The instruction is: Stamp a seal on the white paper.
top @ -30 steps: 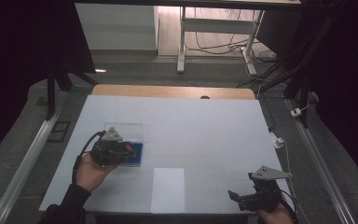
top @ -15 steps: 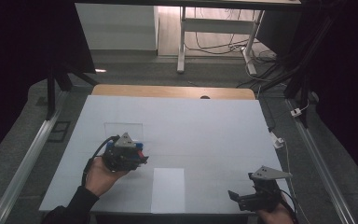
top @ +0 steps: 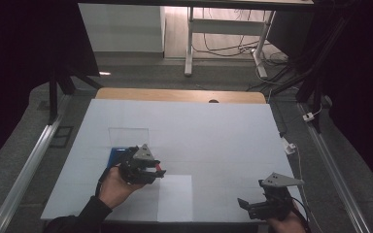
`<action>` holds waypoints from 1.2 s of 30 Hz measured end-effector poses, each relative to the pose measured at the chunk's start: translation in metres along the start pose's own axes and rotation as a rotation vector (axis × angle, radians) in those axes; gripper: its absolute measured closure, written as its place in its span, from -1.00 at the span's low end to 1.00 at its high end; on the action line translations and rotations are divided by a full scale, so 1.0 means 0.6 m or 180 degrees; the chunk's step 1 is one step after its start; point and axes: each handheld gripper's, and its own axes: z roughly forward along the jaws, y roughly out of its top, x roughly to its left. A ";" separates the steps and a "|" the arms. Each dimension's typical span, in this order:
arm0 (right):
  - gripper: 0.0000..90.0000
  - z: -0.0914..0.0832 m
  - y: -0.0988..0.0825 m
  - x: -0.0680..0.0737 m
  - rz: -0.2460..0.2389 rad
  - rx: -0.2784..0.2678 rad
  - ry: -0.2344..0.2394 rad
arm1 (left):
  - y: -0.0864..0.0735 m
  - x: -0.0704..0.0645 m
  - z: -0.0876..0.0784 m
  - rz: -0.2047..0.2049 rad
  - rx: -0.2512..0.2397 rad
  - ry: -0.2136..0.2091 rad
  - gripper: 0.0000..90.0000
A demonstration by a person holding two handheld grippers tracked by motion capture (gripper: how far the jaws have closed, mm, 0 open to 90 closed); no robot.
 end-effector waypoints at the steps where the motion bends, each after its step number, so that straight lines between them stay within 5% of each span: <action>1: -1.00 0.000 0.000 0.000 -0.0001 0.0001 0.0001 | 0.001 -0.003 0.003 0.0007 0.0009 -0.0014 0.30; 16: -1.00 0.000 0.000 0.001 -0.0037 0.0009 -0.0012 | 0.018 -0.052 0.057 0.0285 0.0209 -0.0147 0.30; 36: -1.00 0.000 0.000 0.003 -0.0073 0.0017 -0.0012 | 0.015 -0.044 0.107 0.0251 0.0302 -0.0077 0.30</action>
